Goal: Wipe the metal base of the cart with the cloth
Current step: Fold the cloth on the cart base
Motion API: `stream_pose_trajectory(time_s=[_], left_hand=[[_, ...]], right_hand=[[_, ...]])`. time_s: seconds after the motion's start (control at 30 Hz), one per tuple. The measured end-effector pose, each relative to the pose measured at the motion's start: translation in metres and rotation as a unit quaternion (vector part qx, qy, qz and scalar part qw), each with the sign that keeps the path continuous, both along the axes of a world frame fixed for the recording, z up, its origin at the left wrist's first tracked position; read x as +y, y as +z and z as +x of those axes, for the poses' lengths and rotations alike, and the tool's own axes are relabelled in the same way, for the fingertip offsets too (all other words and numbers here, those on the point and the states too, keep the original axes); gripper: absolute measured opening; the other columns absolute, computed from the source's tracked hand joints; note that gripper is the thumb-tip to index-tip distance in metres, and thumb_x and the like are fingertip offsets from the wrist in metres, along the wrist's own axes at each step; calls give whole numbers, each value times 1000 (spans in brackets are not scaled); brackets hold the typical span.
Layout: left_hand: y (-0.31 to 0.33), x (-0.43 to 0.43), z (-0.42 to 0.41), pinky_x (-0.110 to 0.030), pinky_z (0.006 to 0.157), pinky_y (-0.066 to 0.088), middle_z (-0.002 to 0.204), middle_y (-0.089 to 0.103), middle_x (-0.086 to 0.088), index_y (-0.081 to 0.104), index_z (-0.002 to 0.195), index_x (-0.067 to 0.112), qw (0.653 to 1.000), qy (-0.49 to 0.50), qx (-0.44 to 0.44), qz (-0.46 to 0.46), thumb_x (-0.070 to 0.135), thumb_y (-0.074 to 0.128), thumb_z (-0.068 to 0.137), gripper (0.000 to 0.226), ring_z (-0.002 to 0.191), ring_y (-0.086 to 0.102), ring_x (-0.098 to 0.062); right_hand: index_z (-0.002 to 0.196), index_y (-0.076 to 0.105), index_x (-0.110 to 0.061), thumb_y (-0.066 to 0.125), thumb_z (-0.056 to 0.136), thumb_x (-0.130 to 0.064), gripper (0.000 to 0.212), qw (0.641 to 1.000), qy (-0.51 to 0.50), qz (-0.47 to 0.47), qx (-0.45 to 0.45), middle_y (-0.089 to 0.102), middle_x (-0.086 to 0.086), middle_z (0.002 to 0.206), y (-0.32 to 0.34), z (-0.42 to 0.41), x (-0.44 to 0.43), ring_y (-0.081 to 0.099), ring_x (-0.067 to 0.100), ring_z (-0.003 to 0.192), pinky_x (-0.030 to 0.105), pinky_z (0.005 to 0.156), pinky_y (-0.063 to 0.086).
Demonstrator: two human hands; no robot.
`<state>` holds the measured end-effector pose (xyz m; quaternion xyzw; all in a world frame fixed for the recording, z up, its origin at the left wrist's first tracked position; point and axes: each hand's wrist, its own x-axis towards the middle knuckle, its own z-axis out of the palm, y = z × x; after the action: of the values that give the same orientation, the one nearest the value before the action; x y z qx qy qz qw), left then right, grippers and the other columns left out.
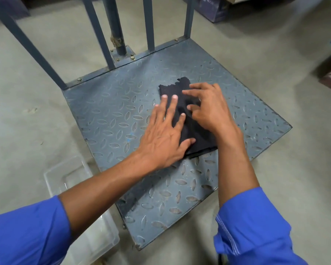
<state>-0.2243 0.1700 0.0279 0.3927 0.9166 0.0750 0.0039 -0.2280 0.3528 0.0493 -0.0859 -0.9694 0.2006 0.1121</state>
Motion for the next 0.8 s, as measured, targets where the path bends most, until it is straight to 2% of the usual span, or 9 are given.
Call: stream_pose_trajectory(time_s=[0.03, 0.13, 0.2, 0.27, 0.43, 0.57, 0.63, 0.7, 0.8], left_hand=[[-2, 1, 2, -53, 134, 4, 176, 1, -24, 37, 163, 6, 1000, -26, -4, 2, 67, 28, 102, 87, 164, -4, -41], [-16, 2, 13, -43, 135, -1, 178, 2, -18, 15, 169, 5, 996, -41, -71, -35, 65, 19, 107, 86, 166, -4, -32], [-17, 1, 17, -42, 135, -3, 177, 0, -17, 10, 169, 5, 997, -32, -61, -40, 64, 14, 108, 85, 165, -5, -30], [-18, 2, 15, -42, 135, -2, 177, 0, -18, 10, 169, 5, 996, -38, -65, -53, 56, 22, 113, 77, 165, -3, -31], [-11, 10, 7, -42, 134, 1, 178, 3, -14, 10, 169, 5, 992, -40, -73, -96, 38, 26, 117, 63, 165, 0, -33], [-16, 9, 12, -48, 134, 9, 174, 14, -25, 15, 166, -4, 995, -50, -22, -82, 31, 13, 115, 61, 163, 13, -40], [-19, 6, 13, -51, 133, 14, 170, 20, -32, 17, 163, -10, 993, -62, 15, -96, 28, 6, 113, 64, 161, 20, -44], [-19, 4, 11, -51, 132, 16, 168, 21, -35, 17, 162, -13, 990, -76, 43, -108, 25, 12, 116, 60, 160, 22, -46], [-13, -10, 5, -51, 131, 19, 167, 19, -38, 14, 161, -15, 982, -97, 78, -142, 27, 9, 116, 62, 159, 23, -48]], right_hand=[[142, 68, -25, 79, 91, -19, 53, 1000, 5, -7, -5, 58, 3, 152, 0, -8, 4, 49, 34, 133, 36, 115, 36], [153, 56, -31, 80, 92, -43, 67, 995, 41, -18, -91, 43, 5, 166, -13, -24, 13, 37, 34, 148, 36, 124, 24], [155, 53, -36, 75, 93, -54, 68, 993, 59, -12, -99, 38, 3, 169, -28, -25, 20, 32, 32, 149, 29, 120, 17], [150, 58, -36, 73, 93, -57, 62, 996, 66, -9, -63, 44, 1, 166, -37, -25, 26, 36, 31, 143, 26, 112, 17], [122, 80, -16, 77, 94, -30, 32, 997, 49, -34, 47, 72, 6, 135, -49, -29, 14, 62, 34, 114, 23, 97, 32], [102, 86, -12, 80, 90, -13, 14, 991, 14, -43, 128, 81, 4, 112, -55, -25, 2, 66, 32, 91, 19, 82, 41], [98, 86, -12, 79, 90, -10, 11, 988, 7, -32, 152, 82, 3, 109, -56, -23, -1, 65, 32, 89, 26, 78, 49], [96, 86, -12, 77, 91, -11, 11, 985, -3, -32, 172, 82, 3, 109, -57, -22, -4, 65, 31, 88, 34, 75, 53], [97, 86, -13, 75, 94, -13, 11, 977, -1, -49, 208, 81, 1, 111, -58, -22, -14, 63, 27, 85, 27, 76, 49]])
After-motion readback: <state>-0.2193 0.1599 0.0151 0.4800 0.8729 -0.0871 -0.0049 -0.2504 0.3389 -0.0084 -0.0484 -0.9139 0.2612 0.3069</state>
